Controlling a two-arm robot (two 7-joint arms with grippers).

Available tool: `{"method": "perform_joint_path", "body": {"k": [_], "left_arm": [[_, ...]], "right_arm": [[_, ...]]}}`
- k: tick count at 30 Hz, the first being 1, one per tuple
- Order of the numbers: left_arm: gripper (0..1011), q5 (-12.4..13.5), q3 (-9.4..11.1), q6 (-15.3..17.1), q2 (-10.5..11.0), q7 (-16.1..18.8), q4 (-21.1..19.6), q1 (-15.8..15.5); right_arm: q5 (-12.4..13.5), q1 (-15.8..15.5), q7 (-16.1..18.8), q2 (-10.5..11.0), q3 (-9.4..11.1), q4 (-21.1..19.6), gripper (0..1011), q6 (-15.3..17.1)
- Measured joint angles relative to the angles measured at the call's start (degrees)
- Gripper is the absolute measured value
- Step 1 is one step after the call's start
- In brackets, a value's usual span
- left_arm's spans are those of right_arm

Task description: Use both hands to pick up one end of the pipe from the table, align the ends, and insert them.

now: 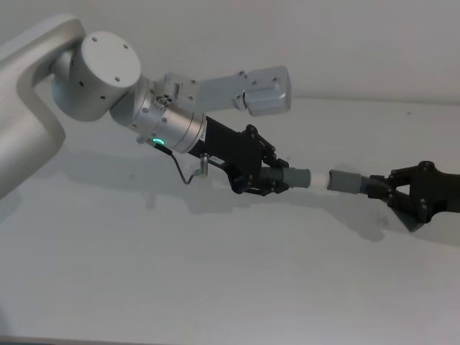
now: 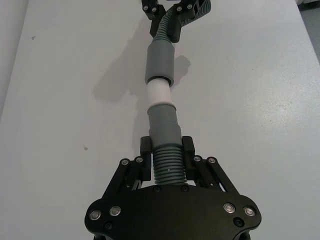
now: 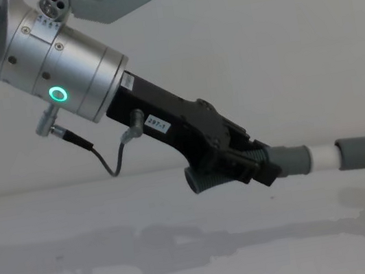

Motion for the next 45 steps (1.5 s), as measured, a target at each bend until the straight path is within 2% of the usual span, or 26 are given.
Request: {"method": "perform_joint_path", "body": {"k": [26, 45], "left_arm": [[347, -0.4, 0.0, -0.3, 0.1, 0.1, 0.0, 0.0], [348, -0.7, 0.2, -0.7, 0.1, 0.2, 0.2, -0.1]], "right_arm": [[0.5, 1.1, -0.3, 0.0, -1.6, -0.1, 156, 0.0], [0.7, 1.3, -0.4, 0.1, -1.9, -0.1, 156, -0.2]]}}
